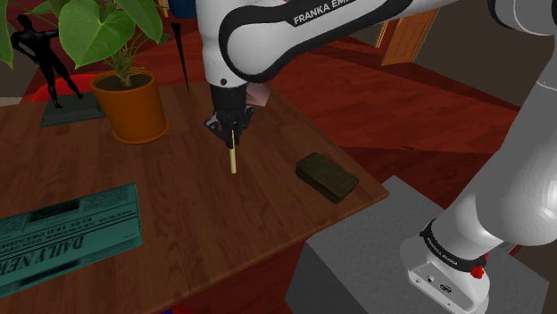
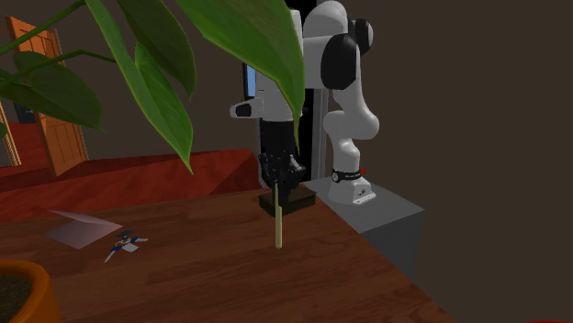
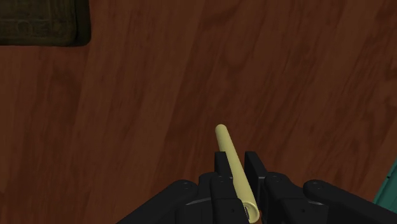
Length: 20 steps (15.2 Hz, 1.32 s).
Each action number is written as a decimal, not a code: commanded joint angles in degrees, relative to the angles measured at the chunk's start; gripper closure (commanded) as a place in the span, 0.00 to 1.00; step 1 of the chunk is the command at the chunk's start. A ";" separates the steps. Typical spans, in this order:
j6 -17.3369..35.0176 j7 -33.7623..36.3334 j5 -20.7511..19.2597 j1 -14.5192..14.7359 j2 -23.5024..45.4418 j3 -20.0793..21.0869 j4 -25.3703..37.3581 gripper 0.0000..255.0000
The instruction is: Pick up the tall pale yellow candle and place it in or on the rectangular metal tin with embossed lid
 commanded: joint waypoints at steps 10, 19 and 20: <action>-7.74 -0.98 1.63 -0.24 -2.68 0.42 5.37 1.00; -9.14 -7.97 7.76 -3.75 -15.25 -1.28 -4.27 1.00; -9.16 -9.38 8.78 -4.17 -17.56 -1.89 -6.35 1.00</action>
